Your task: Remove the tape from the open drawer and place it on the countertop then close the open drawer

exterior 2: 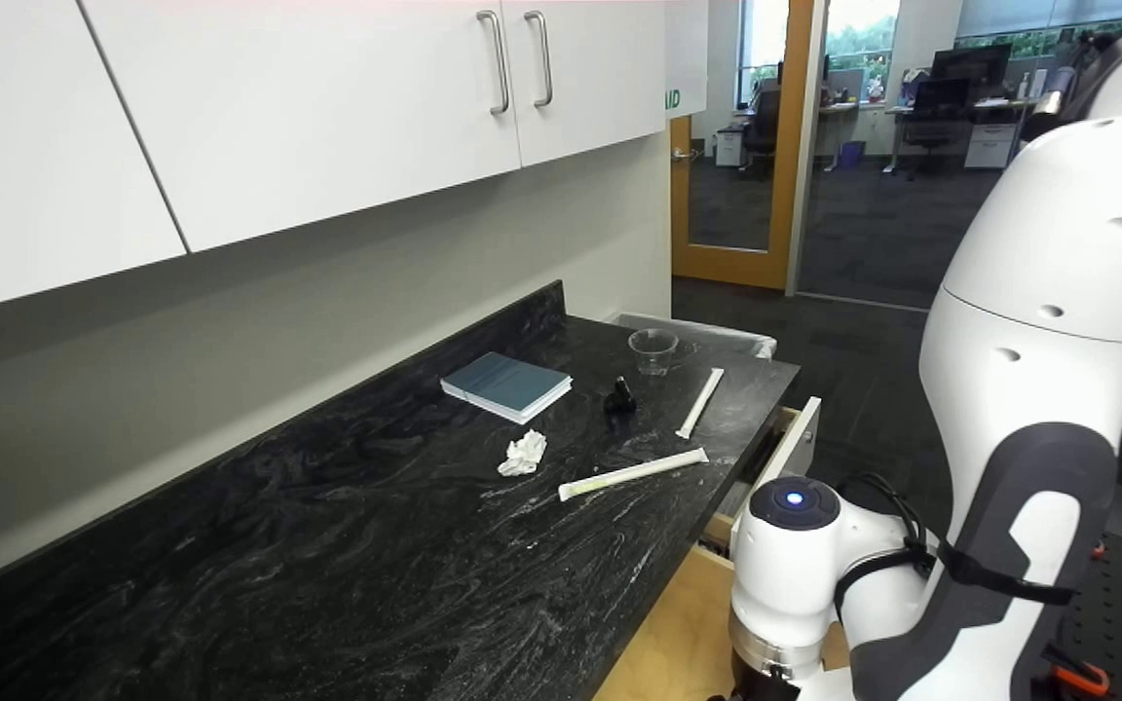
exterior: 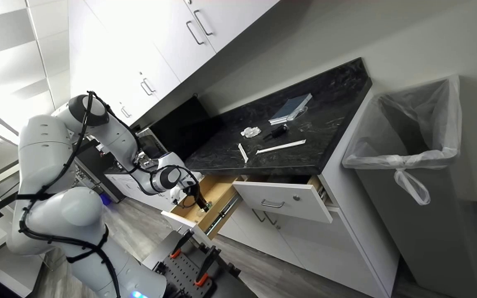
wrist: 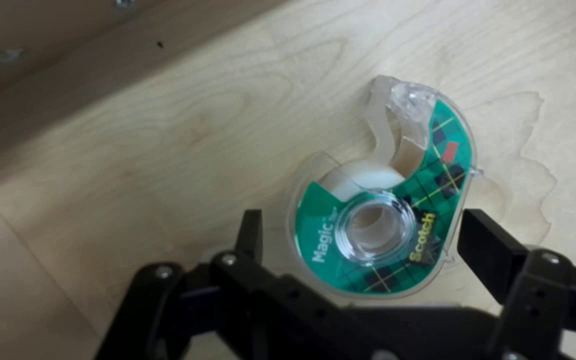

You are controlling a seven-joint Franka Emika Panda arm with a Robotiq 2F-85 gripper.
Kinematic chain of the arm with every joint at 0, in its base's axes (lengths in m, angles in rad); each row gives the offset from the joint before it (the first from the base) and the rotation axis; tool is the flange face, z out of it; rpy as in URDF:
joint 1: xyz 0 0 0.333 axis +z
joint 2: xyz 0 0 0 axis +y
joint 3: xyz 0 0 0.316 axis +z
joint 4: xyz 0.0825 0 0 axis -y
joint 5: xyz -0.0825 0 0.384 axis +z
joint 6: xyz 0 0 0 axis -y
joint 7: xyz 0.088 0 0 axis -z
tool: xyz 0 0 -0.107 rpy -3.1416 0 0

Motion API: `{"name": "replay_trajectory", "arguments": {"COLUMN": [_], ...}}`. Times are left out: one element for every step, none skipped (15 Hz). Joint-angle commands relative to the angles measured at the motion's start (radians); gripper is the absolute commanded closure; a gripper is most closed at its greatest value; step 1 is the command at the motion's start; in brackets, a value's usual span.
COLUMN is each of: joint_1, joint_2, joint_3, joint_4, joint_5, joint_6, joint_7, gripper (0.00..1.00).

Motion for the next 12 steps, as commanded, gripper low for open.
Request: {"name": "replay_trajectory", "arguments": {"joint_1": [-0.009, -0.014, -0.019, -0.021, -0.022, -0.021, -0.023, -0.021, -0.010, 0.003, 0.022, 0.044], "joint_2": [0.020, 0.025, 0.030, 0.034, 0.038, 0.037, 0.035, 0.030, 0.013, -0.007, -0.046, -0.083], "joint_3": [-0.004, -0.001, 0.001, 0.001, 0.001, -0.001, -0.001, -0.002, -0.007, -0.012, -0.017, -0.026], "joint_4": [0.050, 0.059, 0.066, 0.072, 0.078, 0.080, 0.083, 0.081, 0.069, 0.055, 0.025, 0.000], "joint_5": [-0.029, -0.031, -0.033, -0.038, -0.042, -0.046, -0.050, -0.055, -0.059, -0.063, -0.068, -0.075], "joint_6": [-0.067, -0.076, -0.090, -0.101, -0.109, -0.115, -0.124, -0.127, -0.130, -0.126, -0.119, -0.116], "joint_7": [-0.008, -0.008, -0.010, -0.009, -0.008, -0.006, -0.005, -0.002, 0.009, 0.016, 0.026, 0.036], "gripper": [0.00, 0.00, 0.25, 0.26, 0.34, 0.41, 0.42, 0.42, 0.42, 0.42, 0.42, 0.42]}}
